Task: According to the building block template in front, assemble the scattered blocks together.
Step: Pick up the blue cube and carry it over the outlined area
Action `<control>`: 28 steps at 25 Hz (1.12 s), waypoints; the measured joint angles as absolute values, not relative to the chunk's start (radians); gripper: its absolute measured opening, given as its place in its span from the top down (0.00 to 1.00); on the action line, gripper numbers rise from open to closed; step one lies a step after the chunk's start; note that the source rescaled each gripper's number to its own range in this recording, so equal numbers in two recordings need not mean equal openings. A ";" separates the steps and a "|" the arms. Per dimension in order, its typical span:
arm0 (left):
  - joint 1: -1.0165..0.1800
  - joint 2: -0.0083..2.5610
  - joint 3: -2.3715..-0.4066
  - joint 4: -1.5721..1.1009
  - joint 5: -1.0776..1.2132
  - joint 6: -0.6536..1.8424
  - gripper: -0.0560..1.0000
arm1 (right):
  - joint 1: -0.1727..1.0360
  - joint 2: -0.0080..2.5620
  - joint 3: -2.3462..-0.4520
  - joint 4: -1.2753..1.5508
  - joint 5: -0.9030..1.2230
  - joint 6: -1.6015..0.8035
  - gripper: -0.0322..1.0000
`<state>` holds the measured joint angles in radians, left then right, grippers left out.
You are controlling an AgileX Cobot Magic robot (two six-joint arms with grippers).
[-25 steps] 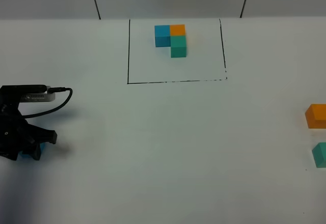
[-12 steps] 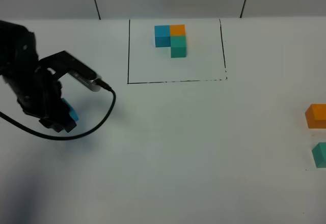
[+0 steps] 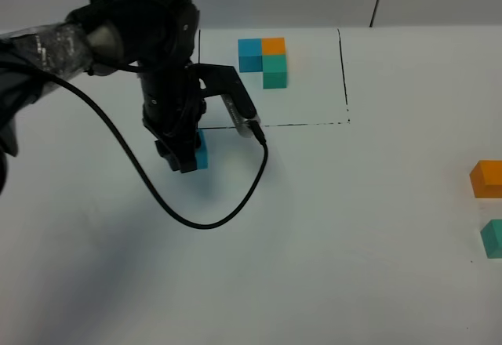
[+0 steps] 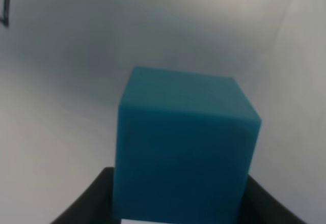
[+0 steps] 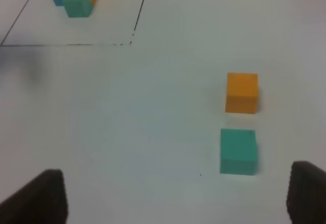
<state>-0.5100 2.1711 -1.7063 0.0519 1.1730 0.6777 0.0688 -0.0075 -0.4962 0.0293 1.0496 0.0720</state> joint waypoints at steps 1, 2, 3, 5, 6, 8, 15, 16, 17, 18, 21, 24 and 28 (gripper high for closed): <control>-0.525 2.198 -1.751 0.054 1.183 0.688 0.95 | 0.069 -0.008 -0.496 0.029 1.050 0.072 0.24; -0.539 2.216 -1.793 0.056 1.192 0.698 0.95 | 0.069 -0.008 -0.496 0.029 1.050 0.072 0.24; -0.553 2.239 -1.832 0.061 1.195 0.706 0.95 | 0.069 -0.008 -0.496 0.029 1.050 0.072 0.24; -0.579 2.277 -1.888 0.068 1.195 0.721 0.95 | 0.069 -0.008 -0.496 0.029 1.050 0.072 0.24; -0.591 2.290 -1.913 0.069 1.195 0.726 0.95 | 0.069 -0.008 -0.496 0.029 1.050 0.072 0.24; -0.610 2.317 -1.949 0.070 1.195 0.731 0.95 | 0.069 -0.008 -0.496 0.029 1.050 0.072 0.25; -0.641 2.366 -1.991 0.070 1.183 0.702 0.95 | 0.069 -0.008 -0.496 0.029 1.050 0.072 0.25; -0.642 2.368 -1.991 0.070 1.175 0.698 0.95 | 0.069 -0.008 -0.496 0.029 1.050 0.072 0.25; -0.646 2.369 -1.991 0.070 1.168 0.694 0.95 | 0.069 -0.008 -0.496 0.029 1.050 0.072 0.25; -0.648 2.370 -1.991 0.070 1.160 0.690 0.95 | 0.069 -0.008 -0.496 0.029 1.050 0.072 0.25; -0.657 2.371 -1.991 0.069 1.143 0.683 0.95 | 0.069 -0.008 -0.496 0.029 1.050 0.072 0.25; -0.658 2.385 -1.995 0.069 1.135 0.680 0.95 | 0.069 -0.008 -0.496 0.029 1.050 0.072 0.26; -0.660 2.425 -1.996 0.069 1.135 0.669 0.95 | 0.069 -0.008 -0.496 0.029 1.050 0.072 0.26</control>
